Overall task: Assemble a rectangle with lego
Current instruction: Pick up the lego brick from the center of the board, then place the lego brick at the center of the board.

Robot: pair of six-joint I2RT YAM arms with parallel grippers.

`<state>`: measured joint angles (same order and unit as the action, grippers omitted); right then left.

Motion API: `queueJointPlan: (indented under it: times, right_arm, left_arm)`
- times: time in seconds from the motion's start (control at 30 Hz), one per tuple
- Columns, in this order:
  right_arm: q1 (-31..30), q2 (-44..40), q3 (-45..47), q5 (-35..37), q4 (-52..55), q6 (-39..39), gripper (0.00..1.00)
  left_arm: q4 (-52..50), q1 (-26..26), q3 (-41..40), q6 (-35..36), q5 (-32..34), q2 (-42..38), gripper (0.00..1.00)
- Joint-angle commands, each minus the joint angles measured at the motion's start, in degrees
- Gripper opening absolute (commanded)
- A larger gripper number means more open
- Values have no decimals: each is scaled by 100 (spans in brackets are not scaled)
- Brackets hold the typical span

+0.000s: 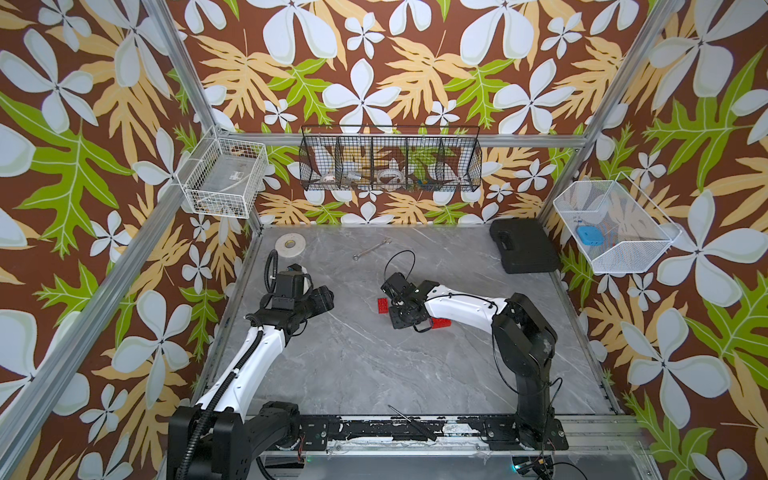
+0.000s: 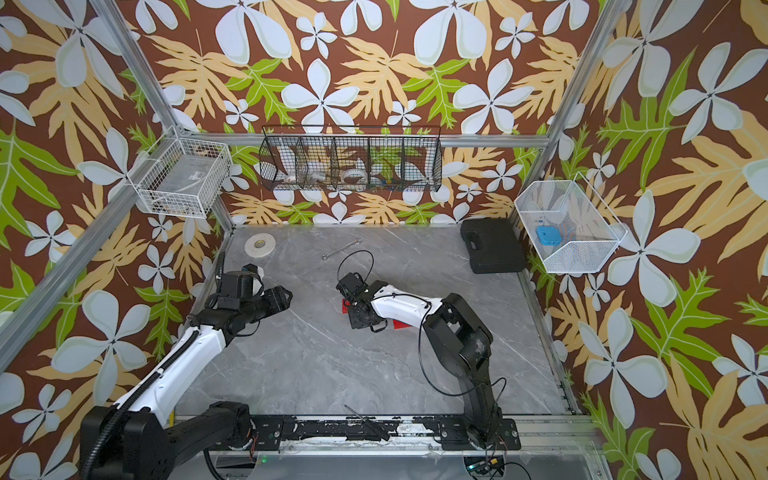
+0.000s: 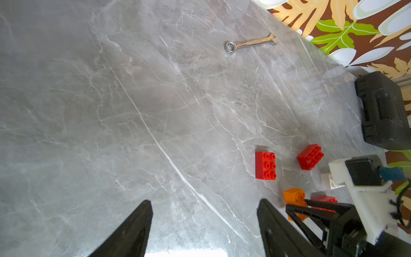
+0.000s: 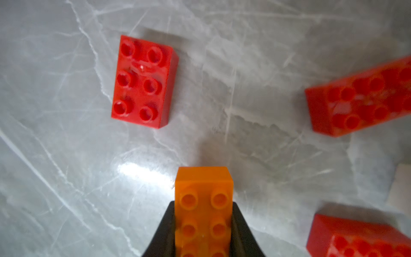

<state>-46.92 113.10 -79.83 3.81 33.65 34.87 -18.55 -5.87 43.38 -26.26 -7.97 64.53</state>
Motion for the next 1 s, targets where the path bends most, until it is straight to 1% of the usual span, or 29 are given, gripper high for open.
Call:
queueJointPlan:
  times: [0.0, 0.23, 0.37, 0.67, 0.97]
  right_arm:
    - [-69, -126, 193, -442, -289, 668, 23]
    - [-324, 92, -132, -99, -369, 890, 24]
    - [-332, 284, -325, 70, -300, 898, 24]
    - [-327, 465, -444, 330, -338, 1003, 25]
    - [-309, 733, -710, 290, -333, 1023, 26]
  left_arm:
    - [20, 7, 13, 7, 31, -28, 77]
    - [23, 2, 13, -10, 71, -91, 77]
    - [18, 7, 6, -6, 75, -104, 77]
    - [14, 7, 13, -26, 100, -124, 77]
    - [13, 8, 13, -28, 111, -119, 77]
